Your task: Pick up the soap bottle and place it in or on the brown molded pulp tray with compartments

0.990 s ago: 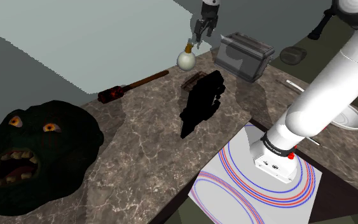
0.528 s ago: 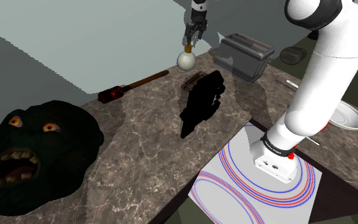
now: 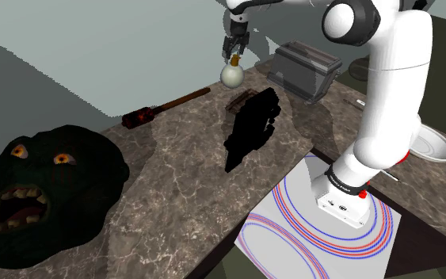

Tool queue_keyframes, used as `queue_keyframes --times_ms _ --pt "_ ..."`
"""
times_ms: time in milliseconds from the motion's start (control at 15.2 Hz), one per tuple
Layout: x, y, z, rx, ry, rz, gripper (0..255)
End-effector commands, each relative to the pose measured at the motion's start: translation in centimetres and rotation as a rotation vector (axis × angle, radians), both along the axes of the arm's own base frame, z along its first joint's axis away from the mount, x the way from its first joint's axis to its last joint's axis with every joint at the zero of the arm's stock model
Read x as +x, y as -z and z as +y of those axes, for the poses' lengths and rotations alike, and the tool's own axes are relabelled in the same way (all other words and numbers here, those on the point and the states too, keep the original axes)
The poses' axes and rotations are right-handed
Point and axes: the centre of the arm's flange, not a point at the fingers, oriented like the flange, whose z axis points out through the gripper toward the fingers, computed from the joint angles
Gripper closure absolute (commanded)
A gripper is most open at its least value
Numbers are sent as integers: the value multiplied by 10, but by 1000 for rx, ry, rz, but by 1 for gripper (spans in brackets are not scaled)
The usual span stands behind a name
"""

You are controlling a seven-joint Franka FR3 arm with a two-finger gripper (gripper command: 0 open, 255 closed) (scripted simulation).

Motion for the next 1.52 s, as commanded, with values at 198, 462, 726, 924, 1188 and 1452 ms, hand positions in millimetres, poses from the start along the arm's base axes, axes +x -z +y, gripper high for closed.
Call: queue_keyframes --times_ms 198,462,726,924,1188,1452 --pt "0 24 0 0 0 0 0" --pt "0 24 0 0 0 0 0" --pt "0 24 0 0 0 0 255" --pt "0 24 0 0 0 0 255" --pt "0 24 0 0 0 0 255" --pt "0 14 0 0 0 0 255"
